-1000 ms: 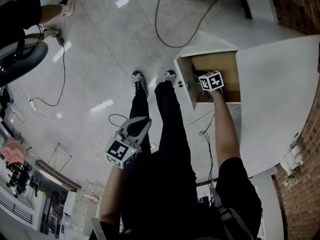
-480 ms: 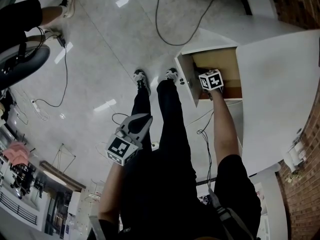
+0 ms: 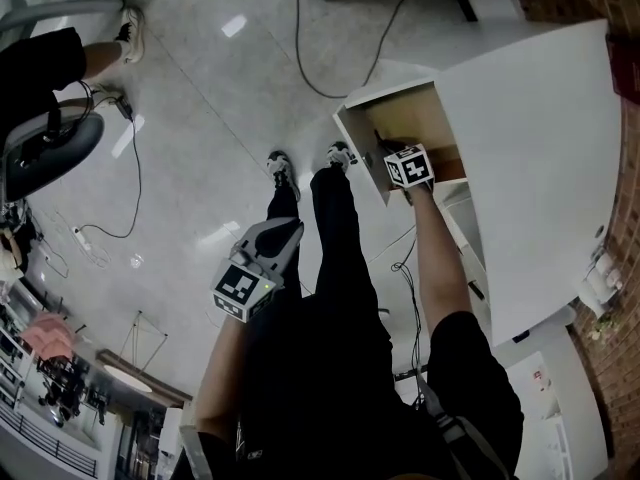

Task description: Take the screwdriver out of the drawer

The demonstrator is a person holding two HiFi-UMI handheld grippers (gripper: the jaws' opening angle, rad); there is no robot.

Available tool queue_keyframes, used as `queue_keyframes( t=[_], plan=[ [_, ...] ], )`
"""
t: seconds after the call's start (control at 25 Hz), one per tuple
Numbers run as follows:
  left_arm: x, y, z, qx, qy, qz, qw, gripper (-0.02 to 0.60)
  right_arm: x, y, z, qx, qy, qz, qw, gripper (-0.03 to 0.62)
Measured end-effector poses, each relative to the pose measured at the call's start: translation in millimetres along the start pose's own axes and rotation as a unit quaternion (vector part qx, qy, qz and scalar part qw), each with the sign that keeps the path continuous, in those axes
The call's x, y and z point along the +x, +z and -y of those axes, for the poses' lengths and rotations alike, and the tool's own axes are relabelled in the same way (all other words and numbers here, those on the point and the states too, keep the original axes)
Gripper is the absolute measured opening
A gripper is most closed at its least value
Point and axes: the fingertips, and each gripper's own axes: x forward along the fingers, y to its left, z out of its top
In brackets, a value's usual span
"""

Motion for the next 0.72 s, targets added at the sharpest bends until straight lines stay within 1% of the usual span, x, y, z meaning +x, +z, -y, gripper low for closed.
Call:
queue_keyframes(
  t=[0.12, 0.28, 0.48, 0.56, 0.64, 0.72],
  plan=[
    [-2.8, 5.5, 4.0, 0.017, -0.008, -0.001, 0.9998, 0.026, -20.0, -2.7, -9.8, 0.018, -0.009, 0.016, 1.0, 0.117],
    [-4.6, 10.6, 8.1, 0.037, -0.02, -0.002, 0.9991, 0.026, -53.0, -4.9, -34.4, 0.045, -0.011, 0.043, 0.998, 0.117],
    [-3.5, 23.1, 27.3, 0.062, -0.043, 0.003, 0.9972, 0.026, -95.2, -19.1, -57.3, 0.078, -0.018, 0.068, 0.994, 0.117],
    [-3.5, 25.8, 32.4, 0.077, -0.053, -0.001, 0.9956, 0.026, -111.6, -22.0, -65.9, 0.094, -0.022, 0.083, 0.992, 0.117],
    [-6.2, 27.6, 34.8, 0.096, -0.062, -0.01, 0.9934, 0.026, -129.8, -20.0, -77.6, 0.112, -0.024, 0.108, 0.987, 0.117],
    [-11.3, 29.5, 39.4, 0.113, -0.071, -0.017, 0.9909, 0.026, -151.3, -19.0, -91.8, 0.119, -0.029, 0.133, 0.984, 0.117]
  ],
)
